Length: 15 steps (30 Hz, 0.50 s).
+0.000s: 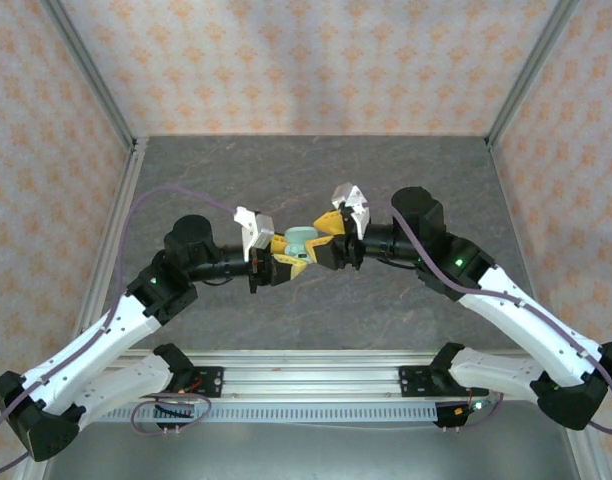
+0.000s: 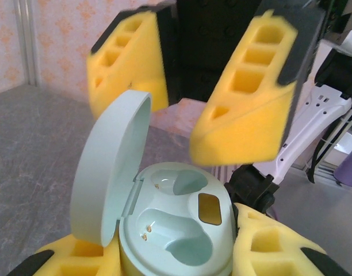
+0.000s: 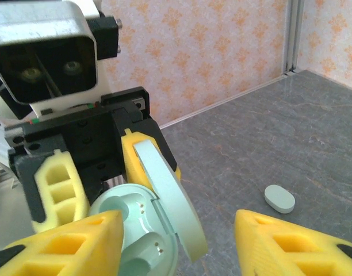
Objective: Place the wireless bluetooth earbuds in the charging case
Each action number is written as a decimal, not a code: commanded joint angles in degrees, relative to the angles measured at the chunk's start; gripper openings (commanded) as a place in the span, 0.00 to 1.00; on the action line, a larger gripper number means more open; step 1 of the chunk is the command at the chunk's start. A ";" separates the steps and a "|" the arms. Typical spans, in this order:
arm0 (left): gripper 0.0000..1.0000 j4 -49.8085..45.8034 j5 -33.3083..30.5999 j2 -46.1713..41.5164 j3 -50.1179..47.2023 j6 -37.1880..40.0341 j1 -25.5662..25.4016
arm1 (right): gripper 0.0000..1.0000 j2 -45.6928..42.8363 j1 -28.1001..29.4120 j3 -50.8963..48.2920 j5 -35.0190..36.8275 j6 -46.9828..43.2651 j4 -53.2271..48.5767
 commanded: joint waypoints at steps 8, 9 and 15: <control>0.16 -8.69 -5.93 -2.06 0.93 2.96 -0.21 | 0.57 0.67 -1.16 12.91 12.22 12.26 -10.11; 0.16 -9.16 -6.55 -2.43 0.72 3.04 -0.18 | 0.58 1.96 -1.96 15.06 14.14 14.48 -13.36; 0.16 -11.38 -8.80 -4.81 -0.71 2.80 -0.18 | 0.59 10.12 -8.81 22.98 18.98 24.64 -27.62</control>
